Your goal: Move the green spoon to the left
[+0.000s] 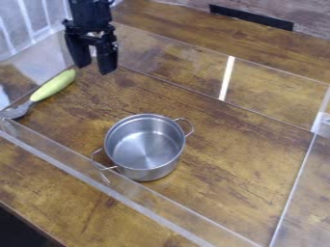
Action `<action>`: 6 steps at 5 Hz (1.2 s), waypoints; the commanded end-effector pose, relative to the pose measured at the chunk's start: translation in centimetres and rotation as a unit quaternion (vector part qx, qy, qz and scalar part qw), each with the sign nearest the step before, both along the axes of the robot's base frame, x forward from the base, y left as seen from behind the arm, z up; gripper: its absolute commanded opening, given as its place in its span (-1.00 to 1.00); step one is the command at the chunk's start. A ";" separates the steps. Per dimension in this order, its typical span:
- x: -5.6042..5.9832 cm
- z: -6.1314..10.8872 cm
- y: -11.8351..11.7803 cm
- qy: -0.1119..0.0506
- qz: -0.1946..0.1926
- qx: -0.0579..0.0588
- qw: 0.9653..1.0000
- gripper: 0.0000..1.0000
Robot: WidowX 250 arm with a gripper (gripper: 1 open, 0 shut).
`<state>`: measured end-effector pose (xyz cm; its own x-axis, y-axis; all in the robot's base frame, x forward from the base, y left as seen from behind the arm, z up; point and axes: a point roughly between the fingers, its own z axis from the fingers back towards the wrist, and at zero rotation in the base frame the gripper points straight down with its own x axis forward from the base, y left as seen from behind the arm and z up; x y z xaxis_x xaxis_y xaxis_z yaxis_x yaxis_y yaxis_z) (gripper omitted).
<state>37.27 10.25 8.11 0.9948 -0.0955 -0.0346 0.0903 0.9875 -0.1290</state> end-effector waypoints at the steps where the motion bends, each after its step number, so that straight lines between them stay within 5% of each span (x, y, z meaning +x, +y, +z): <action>1: 0.0 2.3 -0.9 -0.036 0.031 0.017 0.999 1.00; 3: 0.7 2.4 0.4 -0.045 0.054 0.038 0.997 1.00; 5: 1.2 4.0 1.1 -0.052 0.013 0.048 0.997 1.00; 6: 0.5 3.3 0.6 -0.052 0.002 0.049 0.997 1.00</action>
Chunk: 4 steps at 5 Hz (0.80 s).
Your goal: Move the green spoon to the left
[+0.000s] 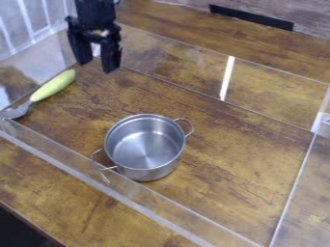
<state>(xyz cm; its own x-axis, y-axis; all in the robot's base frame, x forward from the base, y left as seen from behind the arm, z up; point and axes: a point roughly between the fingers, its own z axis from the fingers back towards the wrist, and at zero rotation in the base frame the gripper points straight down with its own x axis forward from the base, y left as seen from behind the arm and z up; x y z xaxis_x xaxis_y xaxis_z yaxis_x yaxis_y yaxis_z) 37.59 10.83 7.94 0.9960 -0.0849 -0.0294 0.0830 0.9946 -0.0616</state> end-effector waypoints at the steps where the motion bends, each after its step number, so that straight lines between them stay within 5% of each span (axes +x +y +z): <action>1: -0.6 2.9 -0.5 -0.048 -0.013 0.016 0.999 1.00; 2: -0.4 3.0 -0.5 -0.054 -0.015 0.022 0.998 1.00; 4: 0.1 1.6 1.6 -0.058 0.041 0.034 0.997 1.00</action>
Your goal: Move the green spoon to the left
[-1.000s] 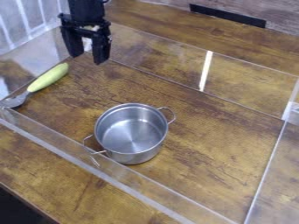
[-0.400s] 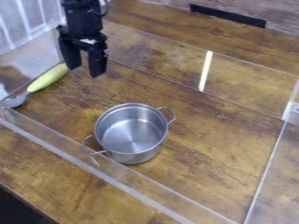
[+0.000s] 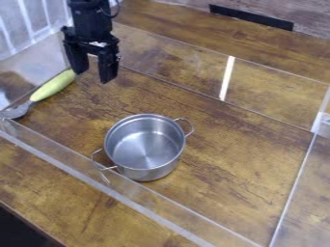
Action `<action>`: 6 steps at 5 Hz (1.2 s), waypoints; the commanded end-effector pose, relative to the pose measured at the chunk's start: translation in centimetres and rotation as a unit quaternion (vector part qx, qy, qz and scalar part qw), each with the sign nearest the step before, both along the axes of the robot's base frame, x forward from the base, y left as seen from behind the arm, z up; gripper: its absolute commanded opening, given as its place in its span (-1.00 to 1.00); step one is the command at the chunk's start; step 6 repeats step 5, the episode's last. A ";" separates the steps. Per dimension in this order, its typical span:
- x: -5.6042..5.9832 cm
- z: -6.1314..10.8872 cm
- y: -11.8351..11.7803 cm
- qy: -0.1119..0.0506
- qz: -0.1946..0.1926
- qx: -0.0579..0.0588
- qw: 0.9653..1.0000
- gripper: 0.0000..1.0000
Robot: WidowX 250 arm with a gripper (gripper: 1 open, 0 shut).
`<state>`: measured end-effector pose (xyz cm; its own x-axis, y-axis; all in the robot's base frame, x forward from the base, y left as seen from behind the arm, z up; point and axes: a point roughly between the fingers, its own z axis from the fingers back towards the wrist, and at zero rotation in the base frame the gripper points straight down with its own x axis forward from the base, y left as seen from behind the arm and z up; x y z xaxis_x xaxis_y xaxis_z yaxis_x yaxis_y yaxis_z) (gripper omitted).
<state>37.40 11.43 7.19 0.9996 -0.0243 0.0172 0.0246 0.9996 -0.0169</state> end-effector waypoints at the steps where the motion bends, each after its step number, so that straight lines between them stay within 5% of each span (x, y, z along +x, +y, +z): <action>1: 0.4 1.7 2.4 -0.035 -0.008 0.016 0.999 1.00; 2: 0.6 1.0 3.3 -0.037 -0.027 0.016 0.999 1.00; 4: 1.3 3.7 0.9 -0.049 -0.050 0.012 0.997 1.00; 5: 1.6 4.1 0.4 -0.051 -0.023 0.012 0.998 -1.00; 6: 1.6 4.1 0.4 -0.051 -0.023 0.012 0.998 -1.00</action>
